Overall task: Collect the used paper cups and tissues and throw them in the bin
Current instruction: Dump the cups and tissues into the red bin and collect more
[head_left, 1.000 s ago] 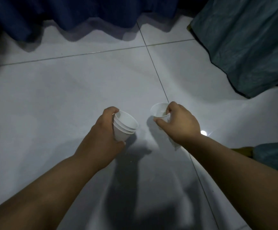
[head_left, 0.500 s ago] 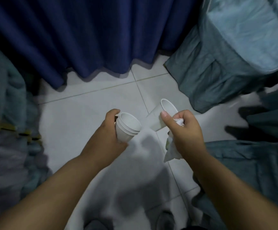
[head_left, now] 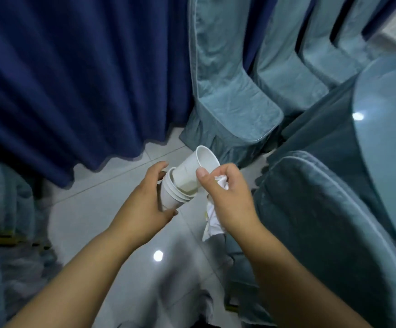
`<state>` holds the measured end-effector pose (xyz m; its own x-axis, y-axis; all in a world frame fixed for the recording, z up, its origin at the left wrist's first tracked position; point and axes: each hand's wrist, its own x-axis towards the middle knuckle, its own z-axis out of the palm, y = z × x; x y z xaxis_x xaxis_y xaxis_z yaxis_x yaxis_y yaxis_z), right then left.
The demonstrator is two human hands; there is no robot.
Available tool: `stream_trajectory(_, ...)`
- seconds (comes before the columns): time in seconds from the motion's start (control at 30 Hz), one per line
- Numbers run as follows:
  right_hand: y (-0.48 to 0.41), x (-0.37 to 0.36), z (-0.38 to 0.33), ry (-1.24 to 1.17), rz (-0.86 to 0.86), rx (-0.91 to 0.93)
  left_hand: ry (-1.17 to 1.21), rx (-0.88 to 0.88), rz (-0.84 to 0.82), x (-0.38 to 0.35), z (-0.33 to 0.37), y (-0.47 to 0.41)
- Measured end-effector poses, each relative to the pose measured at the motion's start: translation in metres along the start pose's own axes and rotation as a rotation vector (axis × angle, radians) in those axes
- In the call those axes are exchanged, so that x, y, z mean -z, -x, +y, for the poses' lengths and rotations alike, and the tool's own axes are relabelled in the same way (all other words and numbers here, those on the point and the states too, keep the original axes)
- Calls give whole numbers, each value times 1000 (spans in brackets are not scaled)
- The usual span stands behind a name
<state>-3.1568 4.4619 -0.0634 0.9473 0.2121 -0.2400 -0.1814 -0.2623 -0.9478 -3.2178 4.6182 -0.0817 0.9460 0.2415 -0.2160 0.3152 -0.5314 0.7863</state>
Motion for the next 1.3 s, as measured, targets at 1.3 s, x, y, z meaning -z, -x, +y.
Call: stream_trajectory(1.3,373,229,-125,117,1070,58,178,-965,-644,-77,320,211)
